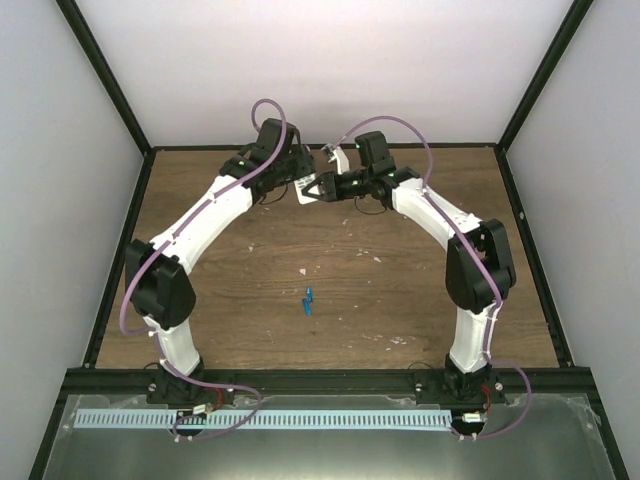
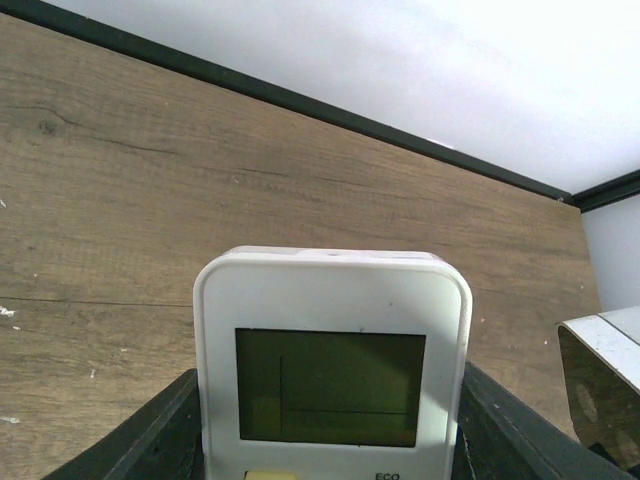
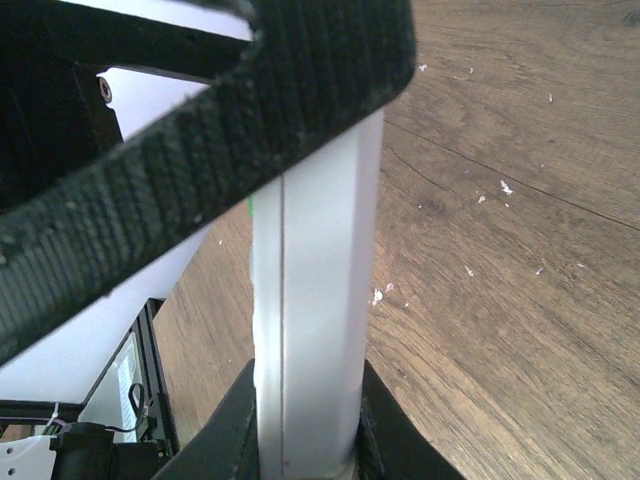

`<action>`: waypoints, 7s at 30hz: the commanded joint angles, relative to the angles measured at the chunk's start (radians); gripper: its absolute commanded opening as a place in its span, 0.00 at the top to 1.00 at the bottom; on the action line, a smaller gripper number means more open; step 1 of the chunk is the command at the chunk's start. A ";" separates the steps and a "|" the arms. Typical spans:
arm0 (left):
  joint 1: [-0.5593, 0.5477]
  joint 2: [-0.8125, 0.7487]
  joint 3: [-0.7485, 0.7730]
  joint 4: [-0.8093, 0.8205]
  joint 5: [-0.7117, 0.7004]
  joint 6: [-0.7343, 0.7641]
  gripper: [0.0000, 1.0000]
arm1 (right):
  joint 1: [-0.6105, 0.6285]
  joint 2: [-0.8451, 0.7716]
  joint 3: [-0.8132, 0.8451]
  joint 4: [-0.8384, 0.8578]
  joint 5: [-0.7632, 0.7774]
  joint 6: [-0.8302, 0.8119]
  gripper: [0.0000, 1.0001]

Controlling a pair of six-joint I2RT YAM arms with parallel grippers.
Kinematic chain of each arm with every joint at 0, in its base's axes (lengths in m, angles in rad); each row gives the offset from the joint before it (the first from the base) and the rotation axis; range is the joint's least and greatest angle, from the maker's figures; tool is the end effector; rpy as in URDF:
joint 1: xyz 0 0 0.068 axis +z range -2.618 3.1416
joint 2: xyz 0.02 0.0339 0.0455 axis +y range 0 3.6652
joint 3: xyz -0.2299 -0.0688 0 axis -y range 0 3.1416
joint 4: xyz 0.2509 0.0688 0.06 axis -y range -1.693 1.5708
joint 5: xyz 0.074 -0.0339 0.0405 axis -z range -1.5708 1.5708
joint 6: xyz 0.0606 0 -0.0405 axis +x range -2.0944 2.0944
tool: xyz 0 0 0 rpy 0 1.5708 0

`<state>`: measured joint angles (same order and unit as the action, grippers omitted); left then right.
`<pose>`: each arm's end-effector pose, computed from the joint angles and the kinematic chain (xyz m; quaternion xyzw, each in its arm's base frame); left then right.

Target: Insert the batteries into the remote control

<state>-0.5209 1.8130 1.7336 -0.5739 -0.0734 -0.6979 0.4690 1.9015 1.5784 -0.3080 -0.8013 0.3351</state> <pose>0.3810 -0.2135 0.2949 -0.0954 0.8911 -0.2263 0.3817 0.3776 0.2401 0.2396 -0.2311 0.8074 0.4832 0.2476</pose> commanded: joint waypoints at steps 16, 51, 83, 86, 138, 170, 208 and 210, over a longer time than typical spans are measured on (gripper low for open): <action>-0.012 -0.104 -0.076 0.067 -0.004 -0.033 0.02 | 0.014 0.019 0.054 -0.049 0.156 -0.047 0.88; 0.186 -0.239 -0.239 0.273 0.388 -0.387 0.00 | 0.235 -0.261 -0.564 0.977 1.323 -1.253 0.99; 0.106 -0.174 -0.215 0.260 0.340 -0.353 0.25 | 0.376 -0.080 -0.457 1.166 1.540 -1.530 0.99; 0.107 -0.177 -0.214 0.258 0.335 -0.352 0.30 | 0.379 -0.078 -0.454 1.161 1.557 -1.517 0.99; 0.165 -0.227 -0.359 0.465 0.451 -0.273 0.96 | 0.358 -0.281 -0.489 0.796 1.284 -1.118 0.00; 0.267 -0.250 -0.461 0.573 0.998 0.070 1.00 | 0.091 -0.527 -0.539 0.316 0.498 -0.862 0.02; 0.265 -0.254 -0.487 0.624 1.029 0.056 1.00 | 0.091 -0.469 -0.475 0.274 0.434 -0.849 0.28; 0.266 -0.256 -0.491 0.627 1.027 0.055 1.00 | 0.091 -0.469 -0.474 0.277 0.434 -0.846 0.30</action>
<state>-0.2558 1.5845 1.2549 0.0151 0.9443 -0.6506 0.5613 1.4300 1.0561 -0.0296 -0.3496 -0.5282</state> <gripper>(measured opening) 0.173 0.721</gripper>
